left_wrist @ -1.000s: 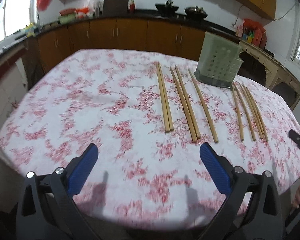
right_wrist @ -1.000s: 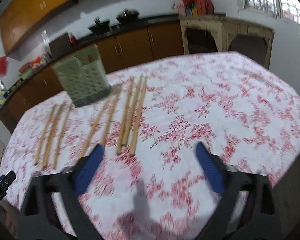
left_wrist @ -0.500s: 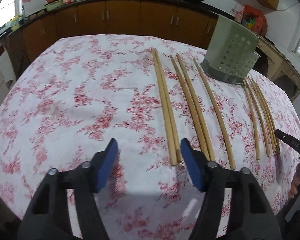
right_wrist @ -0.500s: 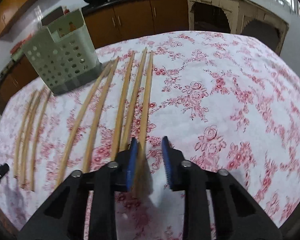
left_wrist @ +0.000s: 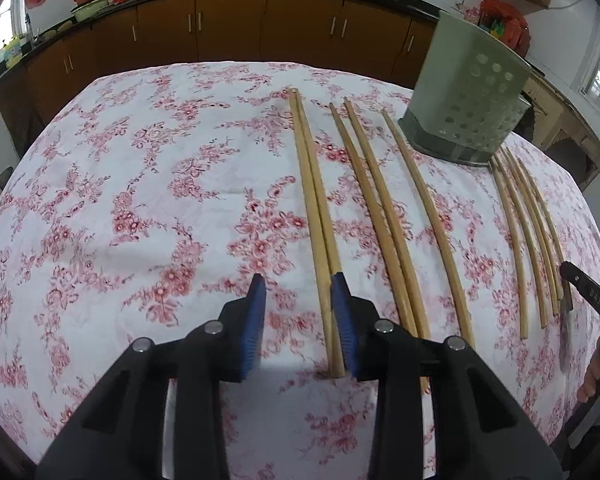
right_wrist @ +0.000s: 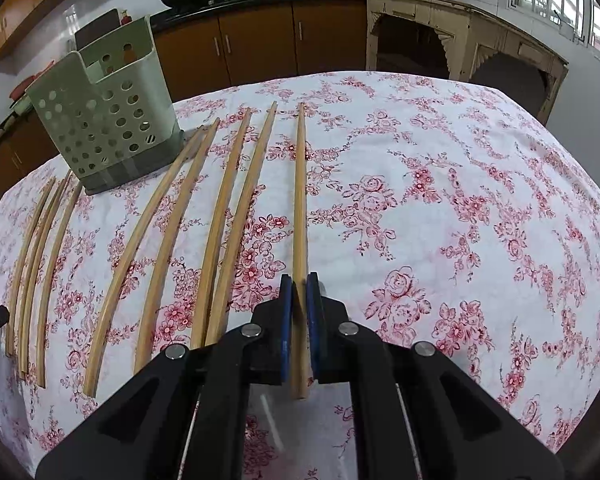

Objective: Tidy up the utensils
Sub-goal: 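Close the left tool on one chopstick while the right tool closes on another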

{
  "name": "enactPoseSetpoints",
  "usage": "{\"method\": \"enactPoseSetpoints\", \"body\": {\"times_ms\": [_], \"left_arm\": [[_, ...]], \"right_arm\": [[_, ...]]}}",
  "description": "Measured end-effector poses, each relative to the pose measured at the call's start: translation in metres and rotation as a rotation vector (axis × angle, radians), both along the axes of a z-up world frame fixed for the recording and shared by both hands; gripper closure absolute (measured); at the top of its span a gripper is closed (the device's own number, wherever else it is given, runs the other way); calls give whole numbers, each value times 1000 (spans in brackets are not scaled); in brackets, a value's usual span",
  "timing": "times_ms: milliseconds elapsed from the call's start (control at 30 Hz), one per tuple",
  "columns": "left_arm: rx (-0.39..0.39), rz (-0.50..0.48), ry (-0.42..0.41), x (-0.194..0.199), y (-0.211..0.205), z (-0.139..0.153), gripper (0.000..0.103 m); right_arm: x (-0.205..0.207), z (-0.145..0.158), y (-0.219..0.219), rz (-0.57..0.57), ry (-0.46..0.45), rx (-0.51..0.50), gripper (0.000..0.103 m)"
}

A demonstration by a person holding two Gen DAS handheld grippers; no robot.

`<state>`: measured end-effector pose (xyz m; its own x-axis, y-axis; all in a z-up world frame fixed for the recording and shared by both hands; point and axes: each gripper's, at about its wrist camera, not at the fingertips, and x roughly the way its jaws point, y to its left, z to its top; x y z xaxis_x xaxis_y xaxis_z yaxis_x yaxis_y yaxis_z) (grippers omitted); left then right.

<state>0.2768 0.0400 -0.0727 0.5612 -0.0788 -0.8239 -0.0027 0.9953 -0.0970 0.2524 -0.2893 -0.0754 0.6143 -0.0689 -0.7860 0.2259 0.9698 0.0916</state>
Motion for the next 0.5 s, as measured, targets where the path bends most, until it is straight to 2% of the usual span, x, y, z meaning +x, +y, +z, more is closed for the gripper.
{"method": "enactPoseSetpoints", "body": {"times_ms": [167, 267, 333, 367, 500], "left_arm": [[70, -8, -21, 9, -2, -3, 69], [111, 6, -27, 15, -1, -5, 80], [100, 23, -30, 21, 6, -5, 90], [91, 29, -28, 25, 10, -5, 92], [81, 25, -38, 30, 16, -5, 92]], "right_arm": [[3, 1, 5, 4, 0, -22, 95], [6, 0, 7, 13, 1, -38, 95], [9, 0, 0, -8, -6, -36, 95], [10, -1, -3, -16, -9, -34, 95], [12, -1, -14, -37, -14, -22, 95]]}}
